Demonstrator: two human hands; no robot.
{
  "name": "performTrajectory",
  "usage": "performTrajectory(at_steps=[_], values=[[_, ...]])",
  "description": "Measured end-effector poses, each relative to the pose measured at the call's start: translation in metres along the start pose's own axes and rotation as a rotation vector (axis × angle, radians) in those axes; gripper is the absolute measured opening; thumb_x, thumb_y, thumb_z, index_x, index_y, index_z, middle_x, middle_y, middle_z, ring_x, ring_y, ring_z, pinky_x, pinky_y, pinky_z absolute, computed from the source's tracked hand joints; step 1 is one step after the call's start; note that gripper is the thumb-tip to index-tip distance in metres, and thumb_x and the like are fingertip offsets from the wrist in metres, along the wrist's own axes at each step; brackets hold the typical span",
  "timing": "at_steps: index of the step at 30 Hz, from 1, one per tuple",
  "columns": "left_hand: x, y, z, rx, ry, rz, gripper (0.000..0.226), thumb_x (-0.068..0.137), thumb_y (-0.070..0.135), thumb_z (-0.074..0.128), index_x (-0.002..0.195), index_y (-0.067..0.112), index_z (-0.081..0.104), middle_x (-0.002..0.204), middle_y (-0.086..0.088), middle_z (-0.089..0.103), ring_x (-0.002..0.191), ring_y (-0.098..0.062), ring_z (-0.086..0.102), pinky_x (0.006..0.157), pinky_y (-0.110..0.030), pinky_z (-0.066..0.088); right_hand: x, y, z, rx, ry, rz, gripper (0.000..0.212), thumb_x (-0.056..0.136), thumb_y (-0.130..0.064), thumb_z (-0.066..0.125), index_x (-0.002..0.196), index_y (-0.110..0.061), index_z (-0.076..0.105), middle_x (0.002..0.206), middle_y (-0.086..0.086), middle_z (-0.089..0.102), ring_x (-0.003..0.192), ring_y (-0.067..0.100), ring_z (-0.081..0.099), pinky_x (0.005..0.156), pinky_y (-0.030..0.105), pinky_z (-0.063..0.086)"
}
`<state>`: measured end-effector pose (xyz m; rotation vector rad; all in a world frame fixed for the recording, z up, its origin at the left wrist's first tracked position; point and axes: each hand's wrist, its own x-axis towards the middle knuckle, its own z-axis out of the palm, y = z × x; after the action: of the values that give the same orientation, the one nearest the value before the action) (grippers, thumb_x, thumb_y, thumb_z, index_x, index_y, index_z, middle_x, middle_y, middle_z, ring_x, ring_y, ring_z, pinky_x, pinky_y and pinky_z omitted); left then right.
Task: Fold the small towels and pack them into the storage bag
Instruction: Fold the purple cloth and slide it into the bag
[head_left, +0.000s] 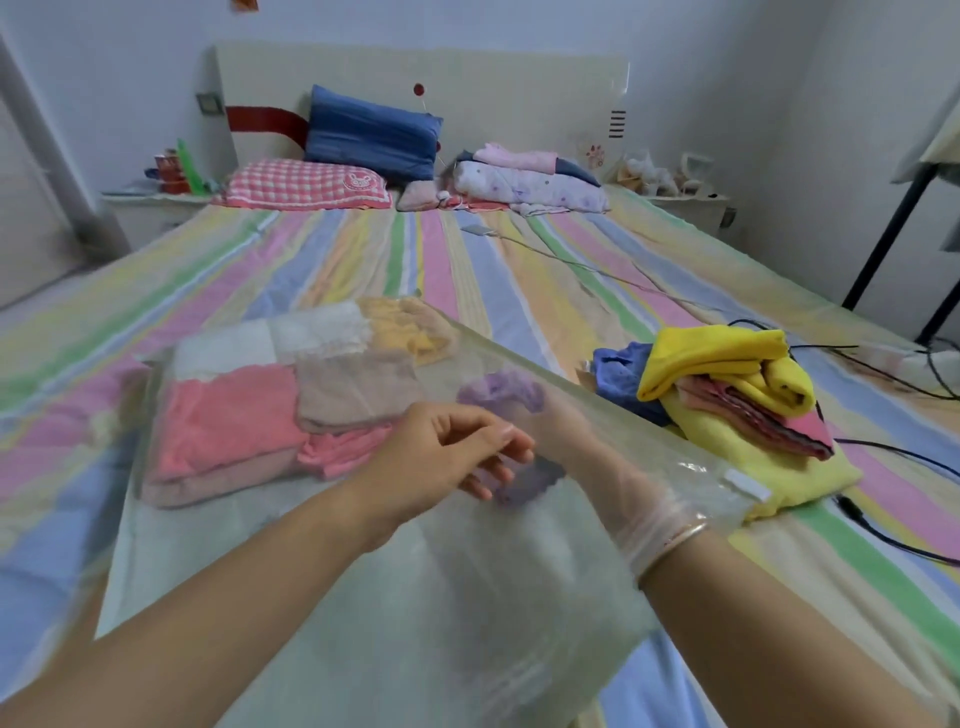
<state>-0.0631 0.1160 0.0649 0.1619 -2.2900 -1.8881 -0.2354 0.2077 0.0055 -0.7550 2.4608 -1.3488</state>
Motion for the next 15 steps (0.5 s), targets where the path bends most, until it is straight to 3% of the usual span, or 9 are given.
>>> performTrajectory(at_steps=[2,4,7,9,12,15], values=[[0.012,-0.021,-0.023,0.084,0.183,0.013,0.024,0.096,0.009,0.054,0.085,0.012,0.075,0.085,0.000,0.076,0.070,-0.008,0.065,0.061,-0.020,0.052,0.023,0.005,0.008,-0.174,0.034,-0.092,0.025,0.093,-0.014,0.055,0.117,-0.009,0.060,0.108,0.006,0.062,0.096,0.019,0.057,0.088,0.029,0.044],[0.024,-0.040,-0.044,0.140,0.279,0.000,0.025,0.096,0.007,0.054,0.084,0.012,0.075,0.080,0.001,0.076,0.068,-0.005,0.065,0.062,-0.020,0.052,0.051,0.017,0.021,-0.194,0.003,-0.157,0.020,0.090,-0.010,0.058,0.108,-0.010,0.067,0.106,0.006,0.065,0.098,0.023,0.061,0.092,0.033,0.046],[0.041,-0.067,-0.067,0.199,0.391,-0.008,0.025,0.093,0.004,0.057,0.079,0.012,0.075,0.072,0.002,0.074,0.063,-0.002,0.065,0.061,-0.017,0.051,0.064,0.020,0.024,-0.225,-0.082,-0.091,0.033,0.093,-0.024,0.059,0.126,-0.018,0.058,0.118,-0.005,0.059,0.113,0.014,0.055,0.095,0.023,0.037],[0.056,-0.086,-0.081,0.332,0.478,0.012,0.025,0.091,0.007,0.061,0.075,0.020,0.075,0.073,0.008,0.075,0.068,-0.005,0.069,0.069,-0.026,0.057,0.065,0.020,0.024,-0.277,-0.094,-0.062,0.039,0.096,-0.023,0.053,0.134,-0.014,0.052,0.130,-0.001,0.055,0.125,0.018,0.049,0.097,0.022,0.032],[0.072,-0.100,-0.096,0.621,0.553,0.052,0.015,0.086,0.025,0.065,0.073,0.028,0.072,0.077,0.018,0.072,0.076,-0.007,0.068,0.075,-0.035,0.056,0.042,0.022,0.027,-0.492,0.132,-0.060,0.047,0.096,-0.024,0.047,0.141,-0.015,0.040,0.140,0.005,0.047,0.129,0.024,0.044,0.101,0.029,0.032],[0.083,-0.100,-0.100,0.824,0.535,0.174,0.013,0.081,0.025,0.058,0.083,0.030,0.071,0.093,0.016,0.068,0.092,-0.013,0.063,0.086,-0.027,0.047,-0.003,0.025,0.041,-0.695,0.186,-0.294,0.060,0.082,-0.036,0.054,0.139,-0.021,0.044,0.142,0.007,0.046,0.130,0.033,0.043,0.105,0.042,0.036]])
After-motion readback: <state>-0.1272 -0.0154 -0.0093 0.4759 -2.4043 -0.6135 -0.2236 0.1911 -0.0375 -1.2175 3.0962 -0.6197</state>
